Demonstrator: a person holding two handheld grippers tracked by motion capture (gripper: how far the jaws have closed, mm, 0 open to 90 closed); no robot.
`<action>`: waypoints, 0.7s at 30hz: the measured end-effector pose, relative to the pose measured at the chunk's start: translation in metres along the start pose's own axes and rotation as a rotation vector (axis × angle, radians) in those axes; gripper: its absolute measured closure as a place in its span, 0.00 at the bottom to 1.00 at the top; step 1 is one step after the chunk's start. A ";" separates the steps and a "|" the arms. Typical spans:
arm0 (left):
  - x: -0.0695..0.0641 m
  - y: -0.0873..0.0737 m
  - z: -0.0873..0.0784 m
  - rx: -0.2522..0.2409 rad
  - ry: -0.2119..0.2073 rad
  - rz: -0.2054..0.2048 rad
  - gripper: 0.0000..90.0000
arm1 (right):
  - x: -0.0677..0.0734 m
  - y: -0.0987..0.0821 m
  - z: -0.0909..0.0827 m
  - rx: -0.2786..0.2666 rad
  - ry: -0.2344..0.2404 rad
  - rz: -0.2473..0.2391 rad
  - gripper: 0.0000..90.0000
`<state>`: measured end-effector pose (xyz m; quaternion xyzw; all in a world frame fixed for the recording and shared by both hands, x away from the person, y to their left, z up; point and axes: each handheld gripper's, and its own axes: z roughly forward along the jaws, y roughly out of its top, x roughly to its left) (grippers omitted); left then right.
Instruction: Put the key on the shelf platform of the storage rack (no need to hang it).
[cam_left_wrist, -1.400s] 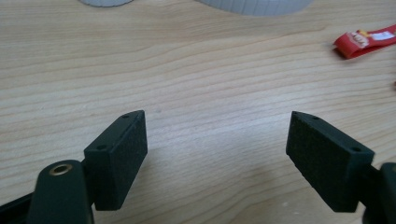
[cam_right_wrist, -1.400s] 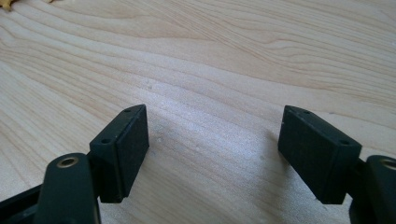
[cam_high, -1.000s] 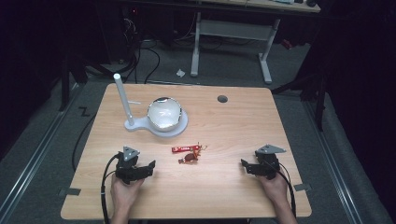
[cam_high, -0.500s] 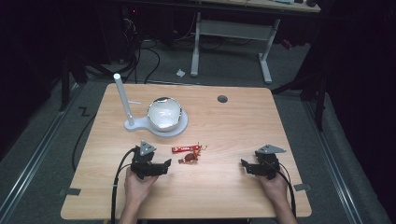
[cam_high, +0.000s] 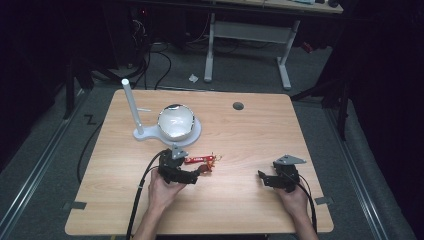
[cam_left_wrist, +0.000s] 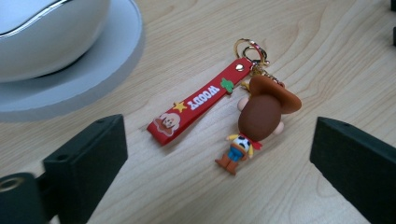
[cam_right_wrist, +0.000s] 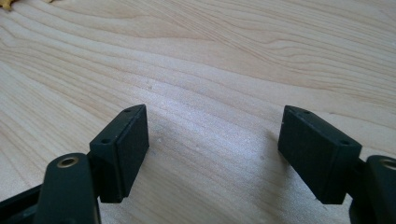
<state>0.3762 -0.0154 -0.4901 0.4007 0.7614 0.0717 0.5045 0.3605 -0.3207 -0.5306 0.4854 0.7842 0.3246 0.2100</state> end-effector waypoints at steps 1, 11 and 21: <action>0.000 0.000 0.000 0.000 0.000 0.000 0.02 | 0.000 0.000 0.000 0.000 0.000 0.000 0.27; -0.012 -0.010 0.030 0.077 0.010 0.052 0.00 | 0.000 0.000 0.000 0.000 0.000 0.000 0.27; -0.012 -0.019 0.049 0.142 0.014 0.049 0.00 | 0.000 0.000 0.000 0.000 0.001 -0.001 0.27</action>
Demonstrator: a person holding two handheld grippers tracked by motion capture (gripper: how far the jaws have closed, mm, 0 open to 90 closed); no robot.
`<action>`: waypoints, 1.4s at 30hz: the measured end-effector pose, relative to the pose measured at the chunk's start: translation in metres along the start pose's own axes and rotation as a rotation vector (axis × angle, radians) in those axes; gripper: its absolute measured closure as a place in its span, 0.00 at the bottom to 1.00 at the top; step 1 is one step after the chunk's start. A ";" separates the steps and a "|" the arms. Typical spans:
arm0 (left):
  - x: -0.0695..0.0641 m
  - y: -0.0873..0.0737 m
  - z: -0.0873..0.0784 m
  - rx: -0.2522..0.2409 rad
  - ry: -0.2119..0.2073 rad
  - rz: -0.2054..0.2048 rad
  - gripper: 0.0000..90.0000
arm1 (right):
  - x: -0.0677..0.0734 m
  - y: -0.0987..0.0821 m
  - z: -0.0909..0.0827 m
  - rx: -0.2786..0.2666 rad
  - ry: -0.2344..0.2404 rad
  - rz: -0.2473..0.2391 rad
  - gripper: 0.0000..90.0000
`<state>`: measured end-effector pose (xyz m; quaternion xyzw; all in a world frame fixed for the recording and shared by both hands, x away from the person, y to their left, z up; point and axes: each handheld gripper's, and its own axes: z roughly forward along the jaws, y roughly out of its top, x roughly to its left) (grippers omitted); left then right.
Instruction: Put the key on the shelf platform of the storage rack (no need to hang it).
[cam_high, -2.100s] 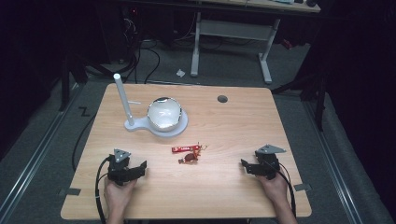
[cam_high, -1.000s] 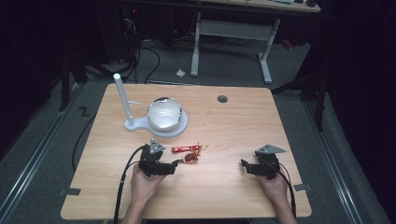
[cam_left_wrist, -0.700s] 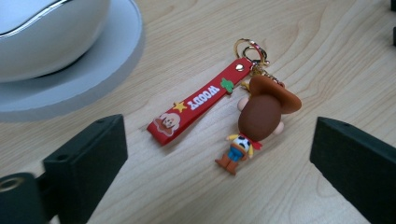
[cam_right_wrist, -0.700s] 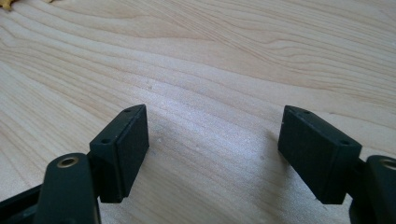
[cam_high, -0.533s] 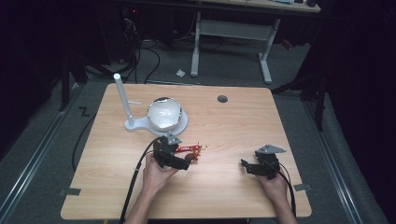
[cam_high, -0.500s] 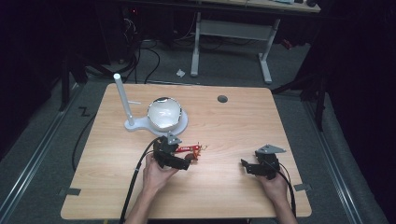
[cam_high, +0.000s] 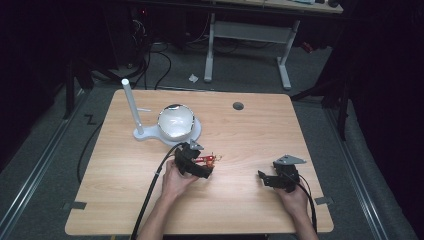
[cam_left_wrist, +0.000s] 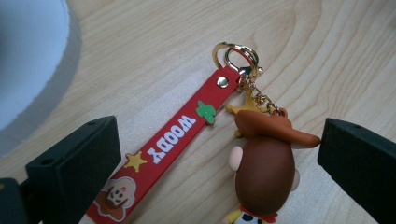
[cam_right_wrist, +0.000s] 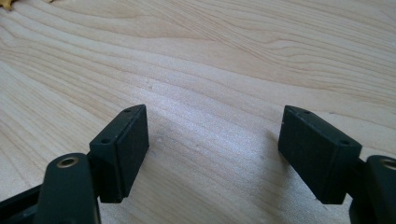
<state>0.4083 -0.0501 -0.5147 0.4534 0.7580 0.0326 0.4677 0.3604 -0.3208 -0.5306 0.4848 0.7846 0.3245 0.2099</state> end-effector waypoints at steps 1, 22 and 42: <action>0.000 -0.003 0.002 0.016 0.022 -0.009 0.00 | 0.000 0.000 0.000 -0.001 0.000 -0.002 0.27; 0.000 -0.018 -0.007 -0.057 0.004 0.049 0.44 | 0.000 0.000 0.000 -0.002 -0.001 0.000 0.27; -0.003 0.016 -0.033 -0.092 -0.037 -0.116 0.57 | 0.000 0.000 0.000 -0.001 0.000 0.001 0.27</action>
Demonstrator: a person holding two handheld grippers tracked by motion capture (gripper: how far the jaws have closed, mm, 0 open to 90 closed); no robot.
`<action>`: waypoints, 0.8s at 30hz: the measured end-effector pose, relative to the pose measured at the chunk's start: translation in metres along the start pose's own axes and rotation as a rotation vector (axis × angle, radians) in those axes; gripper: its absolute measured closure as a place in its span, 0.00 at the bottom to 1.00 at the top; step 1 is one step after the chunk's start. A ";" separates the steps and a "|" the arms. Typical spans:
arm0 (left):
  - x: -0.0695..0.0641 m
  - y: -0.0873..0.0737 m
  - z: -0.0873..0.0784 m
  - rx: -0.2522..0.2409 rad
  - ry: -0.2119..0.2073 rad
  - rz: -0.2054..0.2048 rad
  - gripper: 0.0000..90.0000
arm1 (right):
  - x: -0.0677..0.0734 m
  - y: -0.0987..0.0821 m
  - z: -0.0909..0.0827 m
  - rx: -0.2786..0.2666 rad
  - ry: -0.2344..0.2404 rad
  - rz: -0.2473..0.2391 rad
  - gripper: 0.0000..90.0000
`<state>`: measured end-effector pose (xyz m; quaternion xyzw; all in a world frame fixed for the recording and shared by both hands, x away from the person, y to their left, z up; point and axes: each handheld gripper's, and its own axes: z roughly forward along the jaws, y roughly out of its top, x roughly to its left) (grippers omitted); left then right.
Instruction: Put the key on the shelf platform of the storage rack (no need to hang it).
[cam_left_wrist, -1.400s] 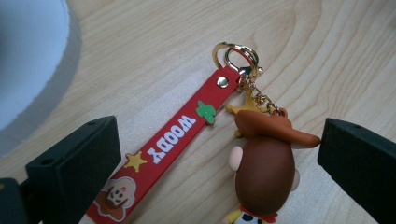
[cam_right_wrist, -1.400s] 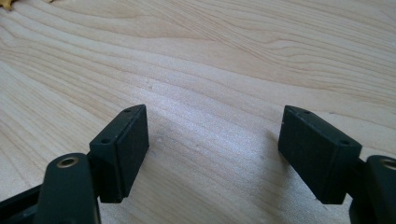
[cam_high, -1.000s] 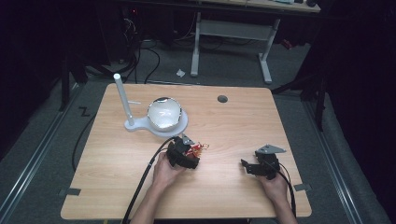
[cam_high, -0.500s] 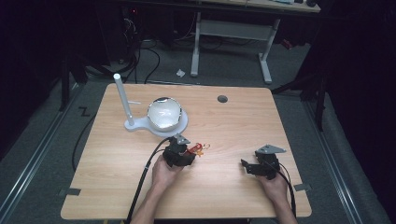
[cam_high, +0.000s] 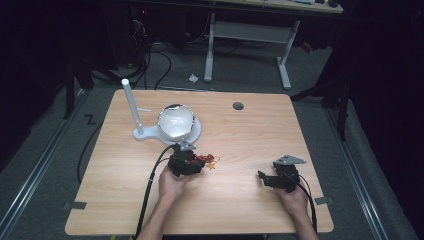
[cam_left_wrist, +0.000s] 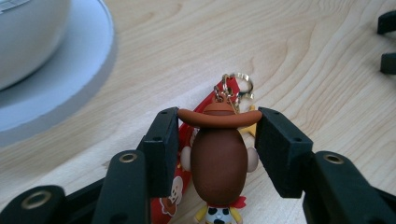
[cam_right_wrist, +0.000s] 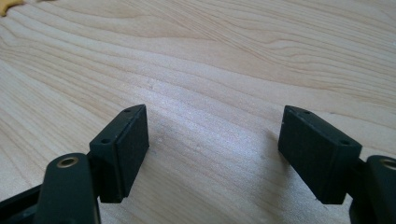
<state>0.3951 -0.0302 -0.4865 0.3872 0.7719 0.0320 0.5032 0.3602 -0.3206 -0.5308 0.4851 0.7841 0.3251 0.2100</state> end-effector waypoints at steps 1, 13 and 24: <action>-0.001 0.003 -0.003 -0.004 -0.007 -0.011 0.57 | 0.000 0.000 0.000 0.000 0.000 0.000 0.27; -0.005 0.032 -0.040 -0.030 -0.058 -0.076 0.57 | 0.000 0.000 0.000 0.000 0.000 0.000 0.27; -0.003 0.053 -0.065 -0.056 -0.054 -0.096 0.57 | 0.000 0.000 0.000 -0.001 0.000 -0.002 0.27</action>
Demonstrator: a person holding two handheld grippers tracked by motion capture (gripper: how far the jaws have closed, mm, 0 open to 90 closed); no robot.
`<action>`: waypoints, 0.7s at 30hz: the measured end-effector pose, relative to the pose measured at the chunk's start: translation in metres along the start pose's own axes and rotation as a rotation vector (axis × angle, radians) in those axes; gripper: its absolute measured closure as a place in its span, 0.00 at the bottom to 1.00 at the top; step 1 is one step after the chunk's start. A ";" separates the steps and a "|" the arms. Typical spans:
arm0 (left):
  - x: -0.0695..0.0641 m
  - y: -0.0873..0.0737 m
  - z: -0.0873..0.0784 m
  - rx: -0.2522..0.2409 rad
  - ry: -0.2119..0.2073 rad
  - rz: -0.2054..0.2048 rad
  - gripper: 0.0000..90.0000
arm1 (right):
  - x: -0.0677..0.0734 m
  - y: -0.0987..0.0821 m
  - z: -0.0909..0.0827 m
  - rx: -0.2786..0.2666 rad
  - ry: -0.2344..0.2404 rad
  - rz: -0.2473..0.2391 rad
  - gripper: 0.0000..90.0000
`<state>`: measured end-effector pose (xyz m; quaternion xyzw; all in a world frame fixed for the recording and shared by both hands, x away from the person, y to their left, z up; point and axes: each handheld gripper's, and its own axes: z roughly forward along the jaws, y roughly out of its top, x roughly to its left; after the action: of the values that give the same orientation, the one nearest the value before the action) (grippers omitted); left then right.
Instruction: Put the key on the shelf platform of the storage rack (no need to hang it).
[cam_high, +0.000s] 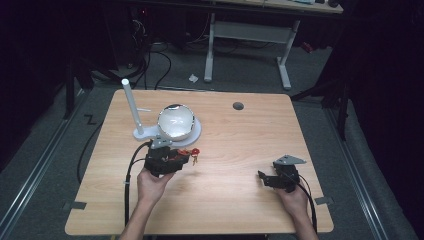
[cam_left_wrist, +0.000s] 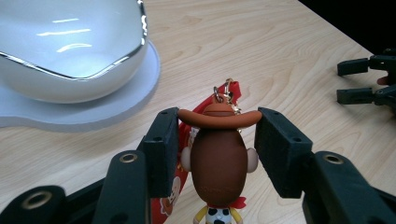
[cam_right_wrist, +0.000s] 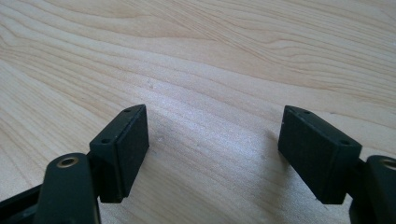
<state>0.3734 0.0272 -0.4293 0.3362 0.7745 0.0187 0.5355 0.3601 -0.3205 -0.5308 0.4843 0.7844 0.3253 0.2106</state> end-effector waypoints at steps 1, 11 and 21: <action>0.000 0.003 -0.003 -0.004 0.000 0.007 0.57 | 0.000 0.000 0.000 0.001 0.000 0.002 0.27; -0.002 0.031 -0.016 -0.077 -0.011 -0.031 0.57 | 0.000 0.000 0.000 0.001 0.000 0.002 0.27; -0.001 0.054 -0.031 -0.107 0.004 -0.062 0.57 | 0.000 0.000 0.000 0.001 0.000 0.003 0.27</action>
<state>0.3748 0.0786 -0.3945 0.2829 0.7833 0.0442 0.5517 0.3602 -0.3205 -0.5307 0.4855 0.7840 0.3250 0.2099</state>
